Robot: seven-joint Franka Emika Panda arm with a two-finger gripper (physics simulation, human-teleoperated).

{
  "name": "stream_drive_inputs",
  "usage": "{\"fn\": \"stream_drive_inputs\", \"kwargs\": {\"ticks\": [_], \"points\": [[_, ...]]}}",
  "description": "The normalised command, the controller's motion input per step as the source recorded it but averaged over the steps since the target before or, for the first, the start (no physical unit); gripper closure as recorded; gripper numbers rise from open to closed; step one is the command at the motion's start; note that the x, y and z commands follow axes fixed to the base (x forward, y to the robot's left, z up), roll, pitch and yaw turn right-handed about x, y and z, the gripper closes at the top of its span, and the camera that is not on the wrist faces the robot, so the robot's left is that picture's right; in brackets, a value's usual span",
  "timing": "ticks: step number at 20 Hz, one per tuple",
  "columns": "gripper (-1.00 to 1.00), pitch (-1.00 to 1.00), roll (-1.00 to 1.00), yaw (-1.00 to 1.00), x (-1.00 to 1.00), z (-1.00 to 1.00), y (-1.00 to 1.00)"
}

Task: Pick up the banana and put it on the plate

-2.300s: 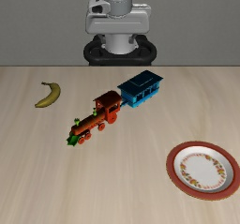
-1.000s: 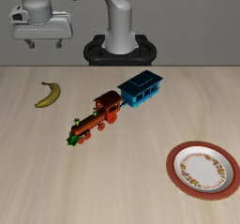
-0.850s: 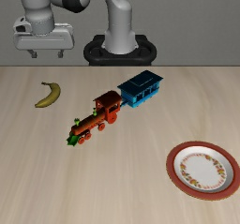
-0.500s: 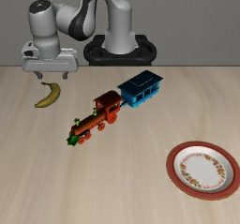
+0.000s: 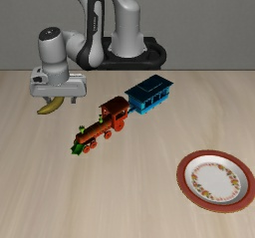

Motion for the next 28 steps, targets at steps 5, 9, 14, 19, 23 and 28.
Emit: {"fn": "stream_drive_inputs", "kwargs": {"ticks": [5,9,14,19,23,28], "points": [[1.0,0.0,0.0,0.0,0.0,0.0,0.0],[1.0,0.0,0.0,0.0,0.0,0.75,0.0],[1.0,0.0,0.0,0.0,0.0,1.0,0.0],[1.0,0.0,0.0,0.0,0.0,1.0,0.0],[1.0,0.0,0.0,0.0,1.0,0.0,0.0],[1.0,0.0,0.0,0.0,1.0,0.0,0.0]]}}
